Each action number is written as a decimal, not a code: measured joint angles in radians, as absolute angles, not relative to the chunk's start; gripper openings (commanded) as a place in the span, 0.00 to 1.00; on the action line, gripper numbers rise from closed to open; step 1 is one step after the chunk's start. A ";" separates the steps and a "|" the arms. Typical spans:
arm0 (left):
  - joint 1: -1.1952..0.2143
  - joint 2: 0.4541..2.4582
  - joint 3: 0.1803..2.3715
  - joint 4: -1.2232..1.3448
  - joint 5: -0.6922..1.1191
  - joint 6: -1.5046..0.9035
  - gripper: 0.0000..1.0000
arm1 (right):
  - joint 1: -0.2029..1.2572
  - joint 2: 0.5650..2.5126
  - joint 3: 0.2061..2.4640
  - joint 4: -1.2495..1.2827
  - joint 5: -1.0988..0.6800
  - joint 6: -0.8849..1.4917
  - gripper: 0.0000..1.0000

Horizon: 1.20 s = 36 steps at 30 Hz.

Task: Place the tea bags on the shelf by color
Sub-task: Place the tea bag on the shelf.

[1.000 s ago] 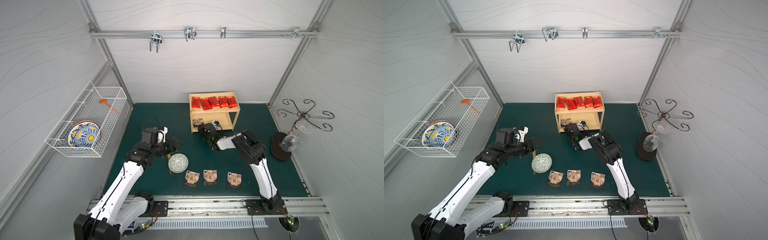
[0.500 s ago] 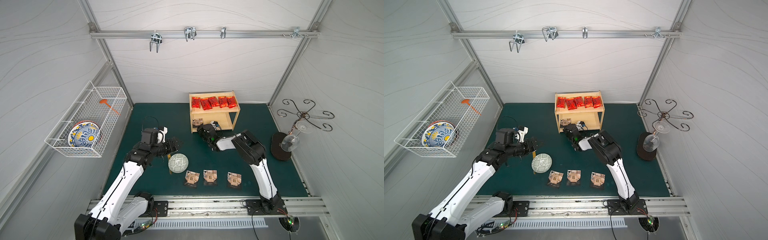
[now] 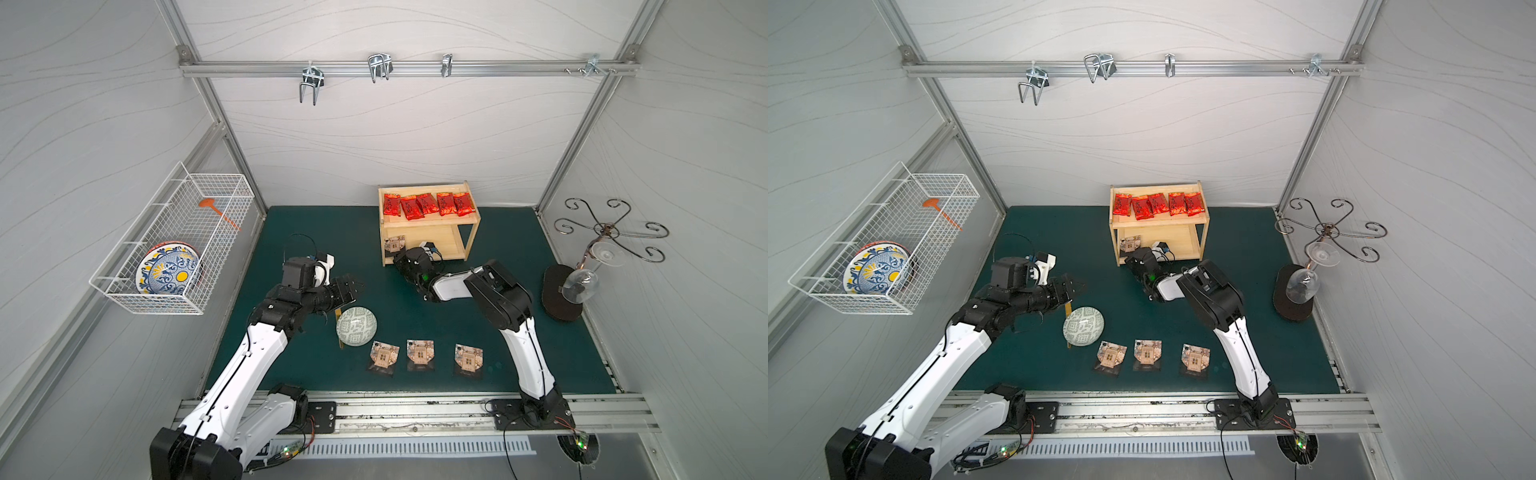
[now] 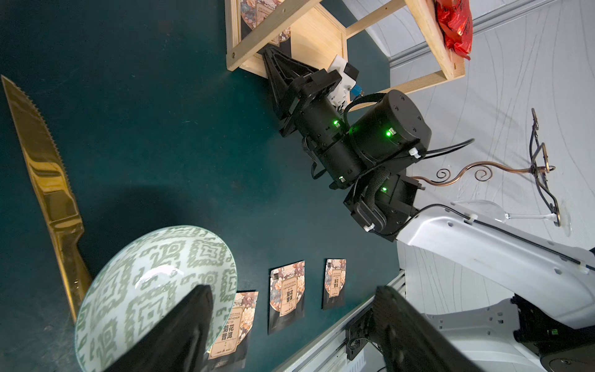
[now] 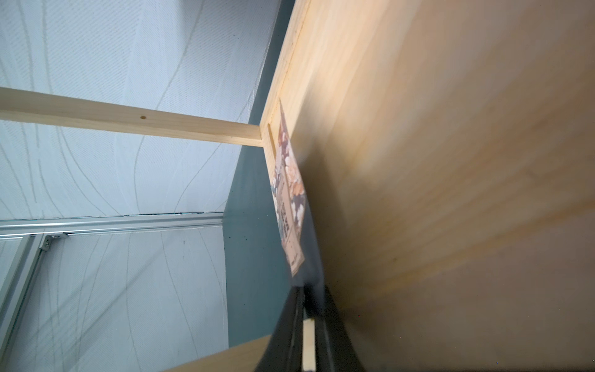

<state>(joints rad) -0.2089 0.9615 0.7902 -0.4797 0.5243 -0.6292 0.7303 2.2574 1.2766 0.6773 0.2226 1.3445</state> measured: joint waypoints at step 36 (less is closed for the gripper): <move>-0.198 0.975 0.769 -0.435 0.559 -0.651 0.84 | 0.649 2.192 1.276 0.582 0.017 1.311 0.52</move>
<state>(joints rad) -0.1978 0.9752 0.7692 -0.4355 0.5594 -0.6514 0.6491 2.1921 1.2758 0.5823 0.0170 1.3109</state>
